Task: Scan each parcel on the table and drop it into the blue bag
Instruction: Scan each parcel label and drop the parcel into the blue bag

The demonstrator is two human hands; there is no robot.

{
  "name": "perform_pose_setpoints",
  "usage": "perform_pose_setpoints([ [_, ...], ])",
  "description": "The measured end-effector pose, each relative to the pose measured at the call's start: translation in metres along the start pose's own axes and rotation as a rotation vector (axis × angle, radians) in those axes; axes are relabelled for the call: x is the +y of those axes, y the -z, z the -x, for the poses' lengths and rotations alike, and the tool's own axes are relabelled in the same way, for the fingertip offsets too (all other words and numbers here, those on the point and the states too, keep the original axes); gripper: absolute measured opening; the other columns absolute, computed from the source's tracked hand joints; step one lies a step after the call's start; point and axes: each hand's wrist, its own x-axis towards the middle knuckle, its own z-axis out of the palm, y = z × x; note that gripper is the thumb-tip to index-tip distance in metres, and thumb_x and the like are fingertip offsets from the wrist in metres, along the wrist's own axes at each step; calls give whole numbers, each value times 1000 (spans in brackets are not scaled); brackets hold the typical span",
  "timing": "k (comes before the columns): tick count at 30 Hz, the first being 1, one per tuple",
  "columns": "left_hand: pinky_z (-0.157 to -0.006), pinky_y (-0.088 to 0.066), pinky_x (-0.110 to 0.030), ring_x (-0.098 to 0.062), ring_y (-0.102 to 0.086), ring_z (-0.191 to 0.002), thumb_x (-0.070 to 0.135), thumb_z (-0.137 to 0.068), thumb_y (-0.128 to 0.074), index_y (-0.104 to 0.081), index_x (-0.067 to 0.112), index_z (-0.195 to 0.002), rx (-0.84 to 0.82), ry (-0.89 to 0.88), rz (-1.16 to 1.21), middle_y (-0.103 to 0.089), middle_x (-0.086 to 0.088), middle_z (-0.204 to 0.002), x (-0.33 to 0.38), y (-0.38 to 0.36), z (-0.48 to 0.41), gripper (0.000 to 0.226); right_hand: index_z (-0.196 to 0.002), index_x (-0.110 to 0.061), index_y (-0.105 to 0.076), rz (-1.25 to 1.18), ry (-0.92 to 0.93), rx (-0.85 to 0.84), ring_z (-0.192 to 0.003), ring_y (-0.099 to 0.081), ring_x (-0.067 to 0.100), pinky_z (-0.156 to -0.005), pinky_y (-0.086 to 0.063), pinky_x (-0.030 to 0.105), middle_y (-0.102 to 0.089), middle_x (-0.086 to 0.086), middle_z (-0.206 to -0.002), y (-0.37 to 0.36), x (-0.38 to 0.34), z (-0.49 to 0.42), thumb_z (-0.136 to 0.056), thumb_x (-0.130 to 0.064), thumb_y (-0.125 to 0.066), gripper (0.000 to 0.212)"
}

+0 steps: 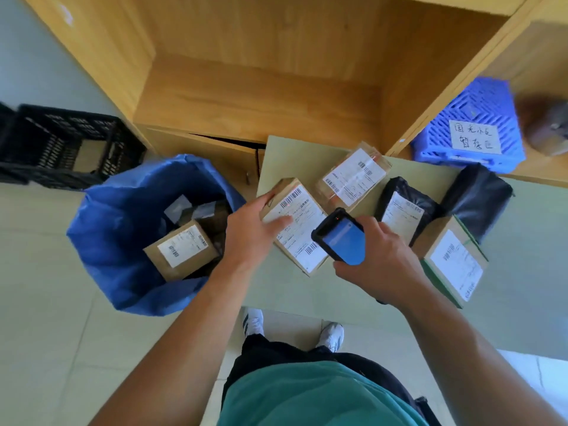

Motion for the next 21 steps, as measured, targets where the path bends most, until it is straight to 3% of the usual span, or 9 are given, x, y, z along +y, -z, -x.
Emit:
perform_pose_setpoints([
  [4,-69,-55,-8,2,-68,-96,44,-90,-73,-65,31,-133,37,20,37,-72,12,-122,-32,34,-1,45,-145,-37,-28,43,67,-18,-84,-57,19,-64,-55,36,-50,-8,-108,-10,-50,-2,-72,-55,-70,86],
  [7,-66,-51,-5,6,-66,-88,45,-92,-71,-65,30,-130,72,87,90,-73,12,-119,-58,59,2,42,-143,-38,-27,6,106,-30,-83,-57,19,-60,-59,42,-49,-9,-113,-21,-84,-3,-73,-53,-73,85],
  [9,-69,-50,-6,1,-67,-94,49,-92,-69,-63,32,-129,117,171,123,-72,14,-117,-83,75,5,41,-141,-36,-30,0,120,-24,-82,-57,18,-55,-58,39,-47,-8,-111,-29,-103,-5,-75,-52,-75,82],
  [11,-80,-58,-23,-6,-68,-100,58,-87,-67,-61,38,-122,164,308,185,-72,14,-113,-114,89,9,41,-143,-33,-33,21,133,-30,-84,-54,17,-47,-49,27,-43,-8,-109,-35,-122,-8,-77,-51,-76,80],
  [13,-79,-63,-44,-14,-69,-99,63,-82,-68,-60,39,-116,220,444,288,-72,10,-107,-140,105,15,42,-143,-31,-35,32,152,-53,-87,-52,17,-43,-40,19,-44,-6,-109,-43,-139,-10,-78,-51,-76,80],
  [16,-68,-65,-38,-18,-68,-103,42,-93,-70,-57,23,-128,360,609,538,-68,-2,-117,-161,131,18,42,-141,-32,-36,8,198,-84,-85,-54,17,-37,-40,20,-48,-6,-109,-55,-162,-11,-77,-49,-76,77],
  [17,-71,-65,-38,-20,-65,-110,38,-96,-67,-51,22,-138,412,663,631,-63,-1,-125,-168,140,17,47,-140,-34,-36,-4,210,-96,-82,-55,17,-36,-41,21,-48,-6,-108,-58,-169,-10,-78,-48,-75,75],
  [19,-90,-60,-52,-25,-55,-126,46,-99,-58,-24,32,-159,481,779,757,-49,4,-143,-183,156,13,71,-138,-35,-35,1,238,-110,-80,-56,14,-41,-41,20,-50,-8,-107,-63,-180,-10,-79,-48,-75,73],
  [21,-106,-49,-53,-30,-46,-140,55,-98,-50,-2,36,-163,537,860,709,-35,3,-162,-199,163,11,83,-137,-34,-37,20,253,-111,-82,-54,10,-49,-39,20,-51,-8,-107,-64,-188,-9,-79,-48,-75,71],
])
